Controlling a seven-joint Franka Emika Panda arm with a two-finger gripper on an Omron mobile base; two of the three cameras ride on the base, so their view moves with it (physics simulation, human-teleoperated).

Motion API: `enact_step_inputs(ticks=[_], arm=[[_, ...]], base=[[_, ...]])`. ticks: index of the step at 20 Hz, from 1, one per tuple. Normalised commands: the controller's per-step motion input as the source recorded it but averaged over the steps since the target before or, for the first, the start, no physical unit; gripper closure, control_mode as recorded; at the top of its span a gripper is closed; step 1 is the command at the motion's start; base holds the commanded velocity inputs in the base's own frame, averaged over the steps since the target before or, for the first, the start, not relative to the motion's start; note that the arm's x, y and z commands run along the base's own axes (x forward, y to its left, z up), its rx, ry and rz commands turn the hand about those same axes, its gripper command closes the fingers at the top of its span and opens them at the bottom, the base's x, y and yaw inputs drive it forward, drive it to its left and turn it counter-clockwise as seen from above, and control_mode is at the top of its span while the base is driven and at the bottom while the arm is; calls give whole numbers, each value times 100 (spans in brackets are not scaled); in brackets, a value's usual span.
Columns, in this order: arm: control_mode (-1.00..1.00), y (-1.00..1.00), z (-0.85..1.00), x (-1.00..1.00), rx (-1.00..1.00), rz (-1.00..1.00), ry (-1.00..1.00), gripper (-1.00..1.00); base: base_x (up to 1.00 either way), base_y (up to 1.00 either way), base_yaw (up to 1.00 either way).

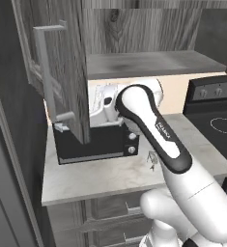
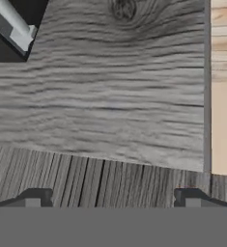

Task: Retrieve the tupperware from the cabinet, then place the raw meat into the tupperware to avoid contamination.

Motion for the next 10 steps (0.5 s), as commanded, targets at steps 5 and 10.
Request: enact_step_inputs(ticks=[5, 10], arm=[[-100, 42, -10, 0, 0, -31, 0, -100], [-100, 44, -4, 7, 0, -29, 0, -100]], base=[[0, 0, 0], [0, 0, 0]])
